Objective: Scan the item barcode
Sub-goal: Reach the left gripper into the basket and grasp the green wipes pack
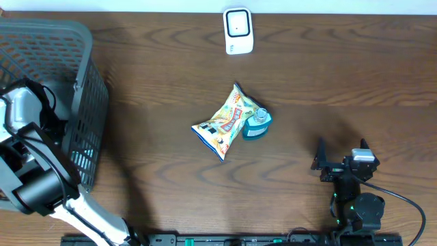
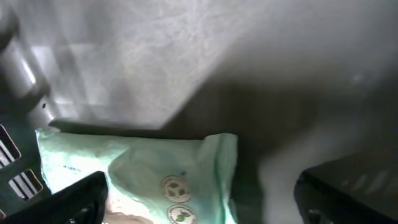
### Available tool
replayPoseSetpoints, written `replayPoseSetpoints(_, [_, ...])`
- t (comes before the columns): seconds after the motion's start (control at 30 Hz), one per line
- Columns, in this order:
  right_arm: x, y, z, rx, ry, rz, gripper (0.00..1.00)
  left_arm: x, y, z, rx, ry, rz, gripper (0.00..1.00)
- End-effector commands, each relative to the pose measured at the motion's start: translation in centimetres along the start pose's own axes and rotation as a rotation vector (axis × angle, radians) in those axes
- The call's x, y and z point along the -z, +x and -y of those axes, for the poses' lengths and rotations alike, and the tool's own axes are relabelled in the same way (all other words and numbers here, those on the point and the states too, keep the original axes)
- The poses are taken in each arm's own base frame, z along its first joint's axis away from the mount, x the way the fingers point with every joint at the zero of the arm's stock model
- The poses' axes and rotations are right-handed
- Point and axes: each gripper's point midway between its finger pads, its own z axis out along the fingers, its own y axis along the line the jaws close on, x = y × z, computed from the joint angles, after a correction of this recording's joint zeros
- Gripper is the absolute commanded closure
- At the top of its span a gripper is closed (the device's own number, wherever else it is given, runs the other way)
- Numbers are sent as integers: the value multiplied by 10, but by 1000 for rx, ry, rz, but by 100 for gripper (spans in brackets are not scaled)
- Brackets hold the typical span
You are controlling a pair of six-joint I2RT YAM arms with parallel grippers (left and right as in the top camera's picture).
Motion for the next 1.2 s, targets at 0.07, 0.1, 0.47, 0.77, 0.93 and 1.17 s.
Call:
replayPoseSetpoints(0.07, [0,1,0,12,3,-5,1,-47,19,-23,3,-117,-50,21])
replayPoseSetpoints(0.1, [0,1,0,12,3,-5,1,-50,20,-24,3,-119,-51,32])
replayPoseSetpoints(0.47, [0,1,0,12,3,-5,1,-47,20,-24,4,-112,-46,93])
replayPoseSetpoints(0.77, [0,1,0,12,3,-5,1,104,-21,-9,47,107,141,93])
replayPoseSetpoints(0.93, [0,1,0,12,3,-5,1,173,-26,-19,83,276,284,92])
replayPoseSetpoints(1.17, [0,1,0,12,3,-5,1,283,8,-60,173,664,493,93])
